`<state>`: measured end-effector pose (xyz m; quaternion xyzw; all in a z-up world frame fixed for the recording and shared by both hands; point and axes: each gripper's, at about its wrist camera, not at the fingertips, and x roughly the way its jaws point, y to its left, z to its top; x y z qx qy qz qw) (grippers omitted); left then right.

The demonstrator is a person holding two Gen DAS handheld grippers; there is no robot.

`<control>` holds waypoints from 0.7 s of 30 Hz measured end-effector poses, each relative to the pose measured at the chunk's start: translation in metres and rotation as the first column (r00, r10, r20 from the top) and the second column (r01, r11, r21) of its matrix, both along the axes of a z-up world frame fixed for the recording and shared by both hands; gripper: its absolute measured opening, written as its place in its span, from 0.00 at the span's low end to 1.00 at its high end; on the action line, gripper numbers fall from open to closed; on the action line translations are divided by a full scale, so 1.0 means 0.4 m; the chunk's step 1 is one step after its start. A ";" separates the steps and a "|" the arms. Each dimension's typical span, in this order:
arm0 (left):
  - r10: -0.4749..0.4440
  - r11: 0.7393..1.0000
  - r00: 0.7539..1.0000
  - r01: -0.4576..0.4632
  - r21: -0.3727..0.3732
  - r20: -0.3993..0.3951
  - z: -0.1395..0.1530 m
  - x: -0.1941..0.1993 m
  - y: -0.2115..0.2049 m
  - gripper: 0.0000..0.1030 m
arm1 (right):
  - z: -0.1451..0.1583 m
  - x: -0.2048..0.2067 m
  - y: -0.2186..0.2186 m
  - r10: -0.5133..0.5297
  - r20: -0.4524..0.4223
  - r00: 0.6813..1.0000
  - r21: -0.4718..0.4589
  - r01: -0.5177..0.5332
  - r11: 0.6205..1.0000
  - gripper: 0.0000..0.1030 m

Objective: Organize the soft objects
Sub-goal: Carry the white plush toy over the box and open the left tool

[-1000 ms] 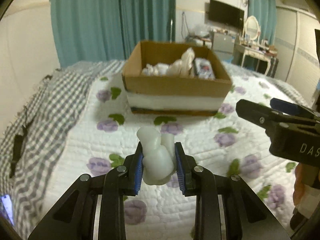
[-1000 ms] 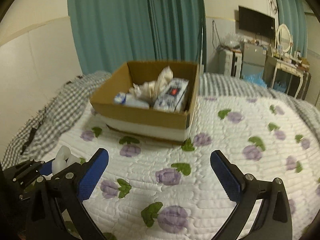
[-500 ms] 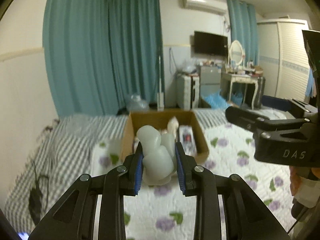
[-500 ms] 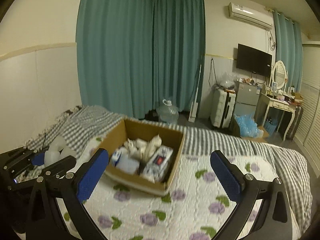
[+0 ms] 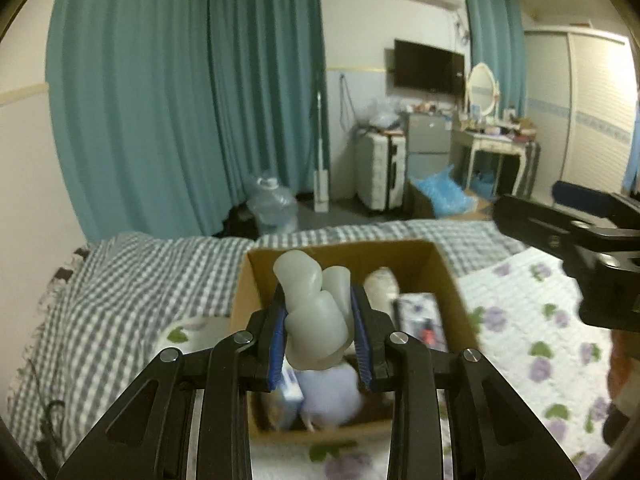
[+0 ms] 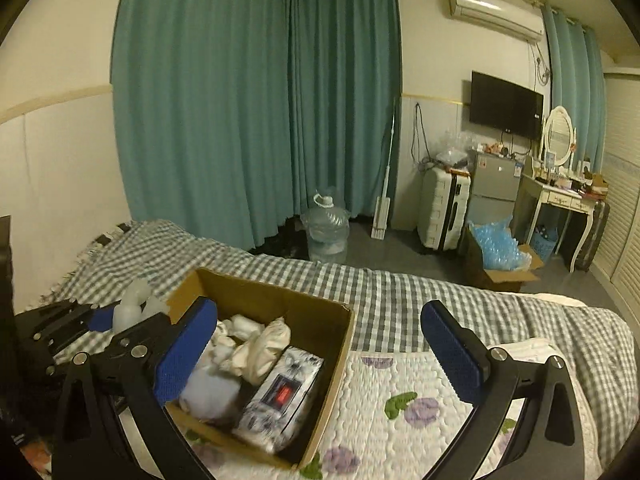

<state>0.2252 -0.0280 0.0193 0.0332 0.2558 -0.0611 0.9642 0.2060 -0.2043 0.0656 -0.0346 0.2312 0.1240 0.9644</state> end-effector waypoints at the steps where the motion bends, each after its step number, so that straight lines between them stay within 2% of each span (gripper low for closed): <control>1: -0.002 1.000 1.000 0.002 0.002 -0.008 -0.016 0.028 0.002 0.28 | -0.016 0.019 0.004 0.001 -0.008 1.000 0.000 -0.001 1.000 0.99; 4: -0.010 1.000 0.999 0.010 0.022 -0.031 -0.059 0.099 0.002 0.33 | -0.070 0.076 0.000 0.005 -0.036 0.999 0.009 -0.005 1.000 0.99; 6: -0.003 0.999 1.000 0.004 0.047 -0.015 -0.079 0.122 -0.004 0.35 | -0.098 0.101 -0.003 -0.002 -0.039 0.999 0.011 0.002 1.000 0.99; 7: 0.004 0.998 1.000 -0.004 0.062 -0.007 -0.091 0.135 -0.006 0.44 | -0.114 0.112 -0.007 -0.011 -0.033 0.999 0.007 0.011 1.000 0.99; 8: 0.008 0.997 1.000 -0.007 0.071 -0.009 -0.096 0.141 -0.007 0.59 | -0.128 0.119 -0.009 -0.007 -0.033 0.999 0.005 0.007 1.000 0.99; 10: 0.019 0.995 0.999 -0.016 0.101 -0.026 -0.115 0.157 -0.013 0.67 | -0.149 0.129 -0.015 -0.011 -0.036 0.999 -0.003 0.011 1.000 0.99; 15: 0.040 0.995 0.999 -0.040 0.097 0.001 -0.110 0.136 -0.011 0.69 | -0.152 0.126 -0.049 -0.029 -0.043 0.999 0.010 0.029 1.000 0.99; 18: 0.049 0.995 0.999 -0.049 0.084 -0.001 -0.088 0.123 -0.008 0.69 | -0.109 0.082 -0.068 -0.047 -0.016 0.999 0.011 0.047 0.999 0.99; 21: 0.050 0.995 0.998 -0.053 0.086 0.037 -0.028 0.079 -0.016 0.69 | -0.040 0.014 -0.076 -0.053 0.023 0.998 0.014 0.052 0.999 0.99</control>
